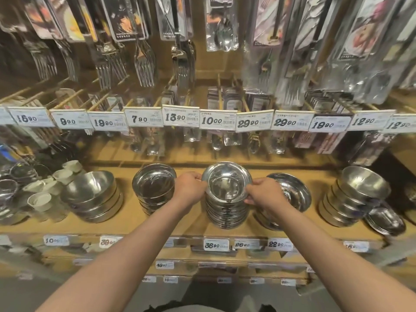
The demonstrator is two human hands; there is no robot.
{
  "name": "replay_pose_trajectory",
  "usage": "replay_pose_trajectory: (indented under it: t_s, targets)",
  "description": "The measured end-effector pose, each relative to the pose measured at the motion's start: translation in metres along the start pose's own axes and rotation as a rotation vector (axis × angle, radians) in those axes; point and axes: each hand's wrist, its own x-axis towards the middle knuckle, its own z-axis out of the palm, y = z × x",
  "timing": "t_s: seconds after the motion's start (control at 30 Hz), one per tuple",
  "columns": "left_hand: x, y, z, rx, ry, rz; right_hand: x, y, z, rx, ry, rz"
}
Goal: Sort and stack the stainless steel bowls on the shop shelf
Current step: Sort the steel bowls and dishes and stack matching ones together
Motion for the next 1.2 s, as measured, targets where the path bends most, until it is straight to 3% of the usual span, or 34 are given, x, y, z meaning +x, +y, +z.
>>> replay_pose_trajectory:
  t_s: [0.33, 0.63, 0.83, 1.1, 1.2]
  targets:
    - [0.023, -0.013, 0.015, 0.161, 0.022, 0.108, 0.012, 0.011, 0.009, -0.402, 0.116, -0.143]
    - [0.028, -0.023, 0.018, 0.187, -0.012, 0.193, 0.010, 0.022, 0.009, -0.453, 0.145, -0.176]
    - [0.030, -0.028, 0.018, 0.178, -0.040, 0.136, 0.010, 0.021, 0.008, -0.424, 0.118, -0.152]
    - [0.027, -0.031, 0.018, -0.120, -0.133, -0.095, 0.016, 0.025, 0.009, -0.360, 0.076, -0.064]
    - [0.022, -0.027, 0.018, -0.176, -0.182, -0.152, 0.019, 0.029, 0.015, -0.231, 0.007, 0.038]
